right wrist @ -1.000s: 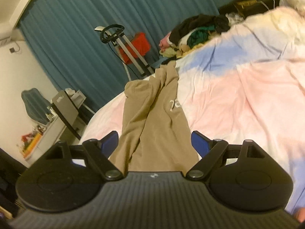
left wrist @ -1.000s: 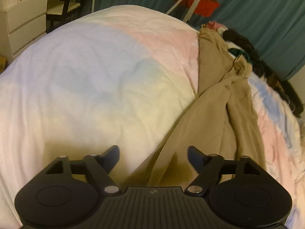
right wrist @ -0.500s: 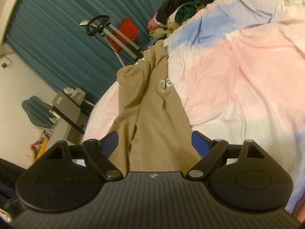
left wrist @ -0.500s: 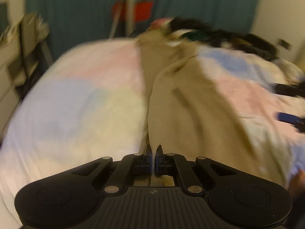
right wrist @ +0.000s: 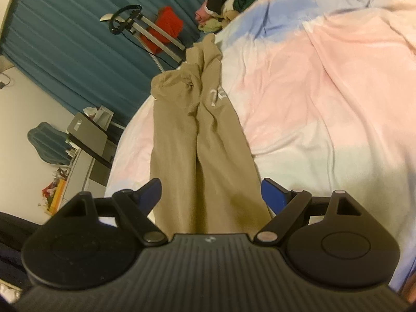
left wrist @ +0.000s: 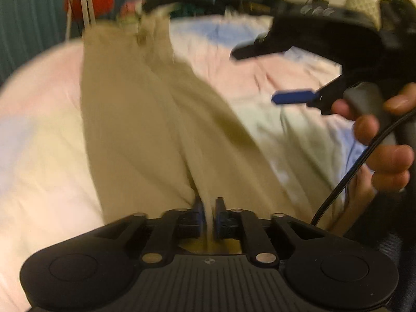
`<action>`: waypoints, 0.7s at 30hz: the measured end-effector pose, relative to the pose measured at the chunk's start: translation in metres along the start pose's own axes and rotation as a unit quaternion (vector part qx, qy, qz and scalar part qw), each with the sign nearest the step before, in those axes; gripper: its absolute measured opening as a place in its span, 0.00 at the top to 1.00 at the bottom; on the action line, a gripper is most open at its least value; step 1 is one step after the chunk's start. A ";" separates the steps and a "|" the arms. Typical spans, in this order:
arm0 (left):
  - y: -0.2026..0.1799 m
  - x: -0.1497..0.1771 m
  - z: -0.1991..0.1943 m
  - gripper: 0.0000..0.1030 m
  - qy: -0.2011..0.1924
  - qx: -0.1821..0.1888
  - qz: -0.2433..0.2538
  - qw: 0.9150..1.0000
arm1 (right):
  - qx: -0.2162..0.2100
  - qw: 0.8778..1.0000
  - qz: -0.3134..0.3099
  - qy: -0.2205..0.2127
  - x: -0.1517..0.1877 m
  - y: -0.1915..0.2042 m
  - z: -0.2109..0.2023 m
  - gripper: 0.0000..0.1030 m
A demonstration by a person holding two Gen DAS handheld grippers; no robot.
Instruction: Fold clothes
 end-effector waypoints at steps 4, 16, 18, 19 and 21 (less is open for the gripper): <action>0.030 -0.005 -0.003 0.45 0.001 0.041 -0.082 0.996 | -0.013 0.999 0.037 0.027 0.007 -0.014 0.006 0.16; 0.142 0.011 0.022 0.25 0.029 0.104 -0.367 0.924 | 0.030 0.992 0.101 0.070 0.041 -0.046 0.021 0.18; 0.145 0.014 0.024 0.24 0.031 0.112 -0.375 0.920 | 0.034 0.990 0.116 0.077 0.048 -0.050 0.023 0.19; 0.144 0.013 0.024 0.24 0.030 0.115 -0.375 0.919 | 0.035 0.989 0.122 0.078 0.050 -0.052 0.024 0.19; 0.140 0.011 0.024 0.24 0.030 0.122 -0.372 0.920 | 0.033 0.988 0.131 0.077 0.052 -0.053 0.022 0.22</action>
Point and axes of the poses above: each gripper's, at about its wrist camera, not at the fingertips, and z roughly the way its jaws point, y to its left, x to its underside, the point moved 6 cm from there along z, roughly the way its jaws point, and after that the axes turned 4 degrees about y, right-handed, at the moved point
